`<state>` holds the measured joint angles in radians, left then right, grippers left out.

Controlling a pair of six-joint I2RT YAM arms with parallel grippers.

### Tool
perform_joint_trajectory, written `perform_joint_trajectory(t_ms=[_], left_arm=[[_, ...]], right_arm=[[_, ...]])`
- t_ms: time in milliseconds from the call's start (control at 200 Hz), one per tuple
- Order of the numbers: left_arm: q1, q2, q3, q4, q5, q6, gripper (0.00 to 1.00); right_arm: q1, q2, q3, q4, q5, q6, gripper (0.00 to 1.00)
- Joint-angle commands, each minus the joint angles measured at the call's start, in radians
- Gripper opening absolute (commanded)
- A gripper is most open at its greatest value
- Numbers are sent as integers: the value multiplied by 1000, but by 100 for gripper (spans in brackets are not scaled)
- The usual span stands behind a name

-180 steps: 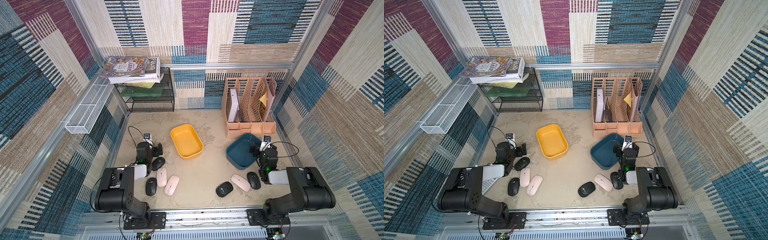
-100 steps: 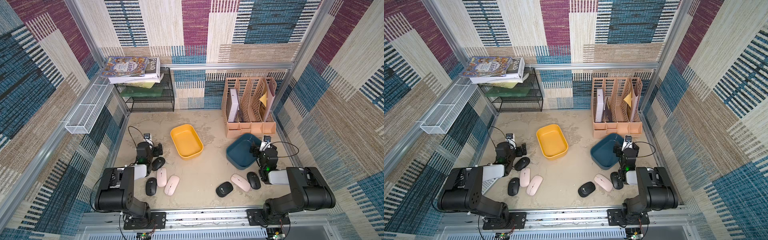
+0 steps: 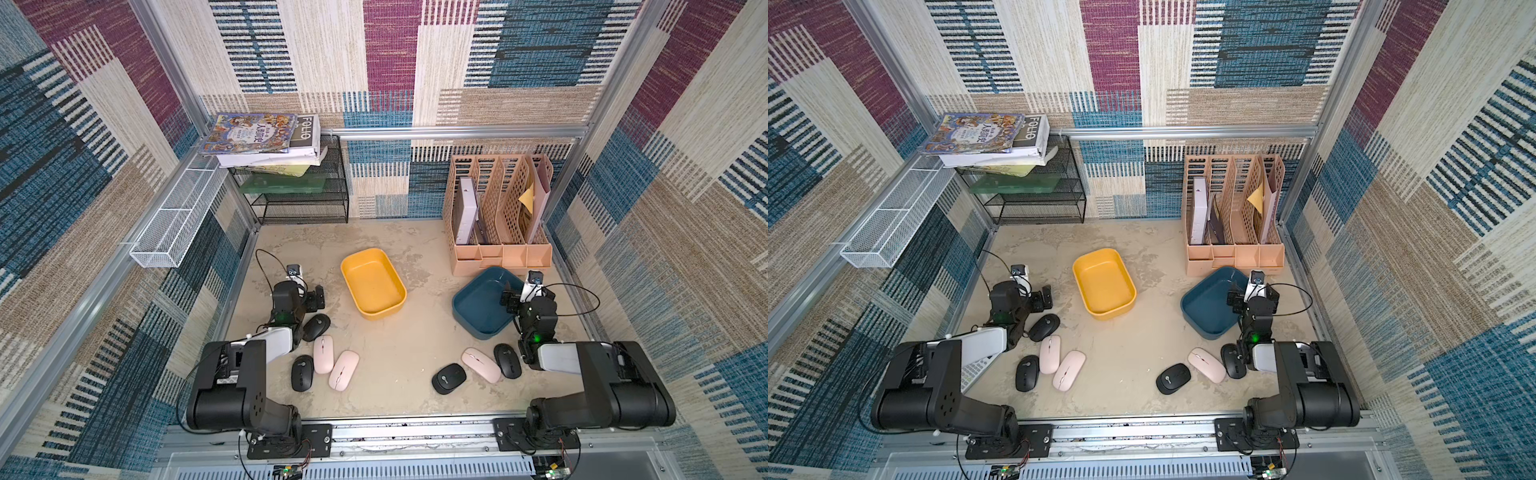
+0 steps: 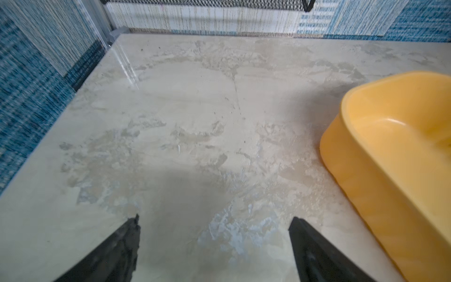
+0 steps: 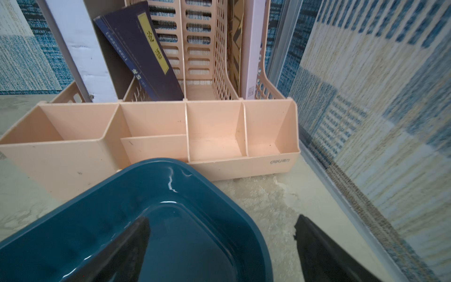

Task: Place the mice by color into the storage box
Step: Move the storage box to the center of the board.

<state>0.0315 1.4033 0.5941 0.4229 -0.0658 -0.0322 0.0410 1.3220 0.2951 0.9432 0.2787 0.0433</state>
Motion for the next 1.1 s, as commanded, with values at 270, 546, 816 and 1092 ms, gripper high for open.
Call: perform_joint_trajectory(t_ms=[270,546,816,1092], left_arm=[[-302,8,673,-904,145,-402,82],[-545,342,817,-923,240,-506,39],[-544,402,766,-940,180,-497,18],[-544,418,653,-952,231,-439,16]], right_arm=[[-19,-28,639,-1102,-199,314,65],[40,142,681,-1179,-379,339,12],[119,256,668,-1193,-382,337,3],[250,369,728,-1205,-359,336,0]])
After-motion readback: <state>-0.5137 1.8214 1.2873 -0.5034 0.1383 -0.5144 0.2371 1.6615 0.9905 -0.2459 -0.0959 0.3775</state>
